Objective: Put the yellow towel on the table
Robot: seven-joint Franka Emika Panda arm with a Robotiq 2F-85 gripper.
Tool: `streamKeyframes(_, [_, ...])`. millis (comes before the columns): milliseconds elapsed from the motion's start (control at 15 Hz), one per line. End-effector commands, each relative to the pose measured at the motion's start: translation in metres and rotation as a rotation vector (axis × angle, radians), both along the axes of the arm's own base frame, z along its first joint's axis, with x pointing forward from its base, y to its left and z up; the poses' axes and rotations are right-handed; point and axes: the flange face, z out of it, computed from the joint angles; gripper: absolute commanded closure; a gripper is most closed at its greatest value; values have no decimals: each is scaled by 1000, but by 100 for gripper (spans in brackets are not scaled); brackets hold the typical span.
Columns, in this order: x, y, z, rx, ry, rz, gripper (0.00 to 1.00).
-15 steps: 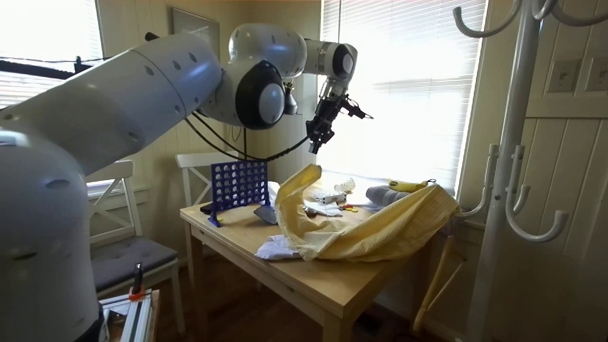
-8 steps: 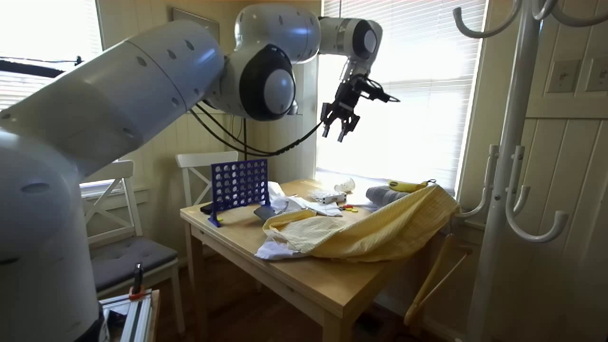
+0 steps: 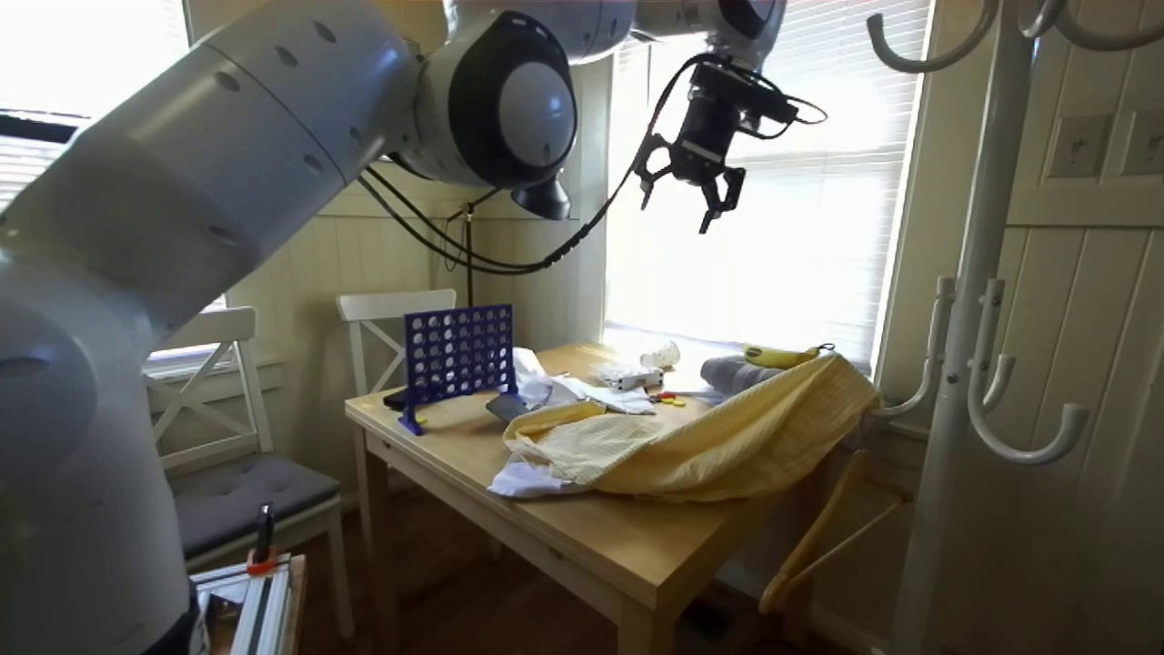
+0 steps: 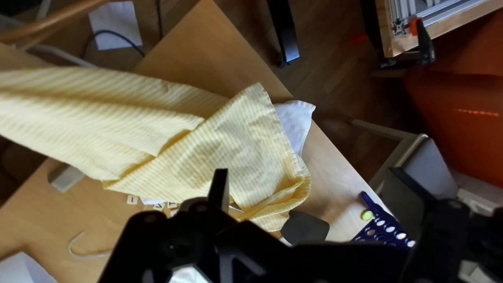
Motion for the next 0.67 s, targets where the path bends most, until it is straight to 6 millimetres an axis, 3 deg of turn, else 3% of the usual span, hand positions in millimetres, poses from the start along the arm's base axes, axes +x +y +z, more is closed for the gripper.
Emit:
streamKeyframes(0, [4,-27,-9,-21,79,-178,0])
streamKeyframes(67, [4,-17,-4,-26,23,-96,0])
streamKeyframes(333, [5,-20,-6,-25,27,-104,0])
streamKeyframes(467, [1,-3,-3,-175,-33,-198,0])
streamKeyframes(600, [6,17,-18,-254,-73,-241,0])
